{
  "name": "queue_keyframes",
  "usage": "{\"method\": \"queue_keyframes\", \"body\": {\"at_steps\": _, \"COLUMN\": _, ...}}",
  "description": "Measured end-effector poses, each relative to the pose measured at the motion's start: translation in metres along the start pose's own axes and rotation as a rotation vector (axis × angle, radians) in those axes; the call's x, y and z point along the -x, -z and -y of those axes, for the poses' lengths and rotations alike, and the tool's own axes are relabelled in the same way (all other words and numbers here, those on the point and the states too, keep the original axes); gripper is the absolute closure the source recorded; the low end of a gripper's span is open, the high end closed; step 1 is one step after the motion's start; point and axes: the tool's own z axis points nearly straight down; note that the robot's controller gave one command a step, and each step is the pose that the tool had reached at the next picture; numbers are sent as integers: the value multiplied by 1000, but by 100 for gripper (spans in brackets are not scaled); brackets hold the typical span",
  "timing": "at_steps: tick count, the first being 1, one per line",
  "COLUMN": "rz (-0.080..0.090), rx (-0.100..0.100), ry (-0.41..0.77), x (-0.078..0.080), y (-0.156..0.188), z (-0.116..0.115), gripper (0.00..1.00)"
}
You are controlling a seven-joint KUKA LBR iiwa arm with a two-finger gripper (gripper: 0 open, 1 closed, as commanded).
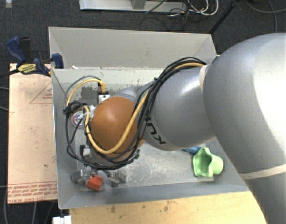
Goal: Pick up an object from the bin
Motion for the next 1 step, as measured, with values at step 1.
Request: {"method": "queue_keyframes", "body": {"at_steps": 1, "rz": -3, "rx": -2, "ry": 63, "x": 4, "y": 1, "z": -3, "gripper": 0}}
